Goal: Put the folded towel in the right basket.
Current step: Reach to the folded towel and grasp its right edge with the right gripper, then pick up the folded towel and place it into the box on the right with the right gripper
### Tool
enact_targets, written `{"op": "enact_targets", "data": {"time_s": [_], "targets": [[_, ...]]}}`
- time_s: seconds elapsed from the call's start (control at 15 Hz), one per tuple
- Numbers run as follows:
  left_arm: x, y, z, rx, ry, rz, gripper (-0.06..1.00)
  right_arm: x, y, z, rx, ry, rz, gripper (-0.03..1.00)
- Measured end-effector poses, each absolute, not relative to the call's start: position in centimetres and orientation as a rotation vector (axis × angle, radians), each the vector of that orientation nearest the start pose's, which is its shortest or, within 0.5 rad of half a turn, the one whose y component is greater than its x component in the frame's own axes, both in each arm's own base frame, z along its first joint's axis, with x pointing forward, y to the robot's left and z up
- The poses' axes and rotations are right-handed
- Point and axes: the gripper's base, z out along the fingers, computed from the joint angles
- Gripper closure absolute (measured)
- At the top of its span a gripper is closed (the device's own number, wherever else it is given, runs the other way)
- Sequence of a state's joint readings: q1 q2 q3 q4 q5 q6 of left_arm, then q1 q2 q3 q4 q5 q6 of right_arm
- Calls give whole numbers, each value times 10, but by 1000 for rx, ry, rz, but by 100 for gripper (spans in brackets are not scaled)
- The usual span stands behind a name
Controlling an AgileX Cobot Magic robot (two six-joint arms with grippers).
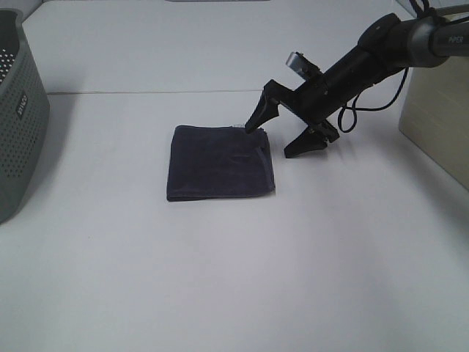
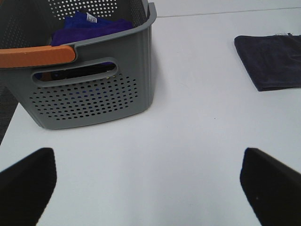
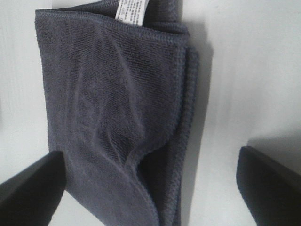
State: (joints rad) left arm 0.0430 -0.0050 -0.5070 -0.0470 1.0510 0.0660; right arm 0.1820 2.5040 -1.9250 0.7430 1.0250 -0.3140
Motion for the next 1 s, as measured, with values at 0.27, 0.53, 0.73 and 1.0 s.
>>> {"op": "enact_targets", "data": {"time_s": [0.27, 0.53, 0.73, 1.0], "targets": [[-6, -4, 280, 25, 2022, 13, -5, 462, 204, 76, -209, 2917, 905, 22], [-6, -4, 280, 25, 2022, 13, -5, 453, 228, 63, -251, 2941, 741, 90], [-6, -4, 280, 25, 2022, 13, -5, 453, 228, 69, -257, 2933, 737, 90], [-6, -4, 280, 25, 2022, 13, -5, 452, 212, 126, -455, 2905, 617, 90]]}}
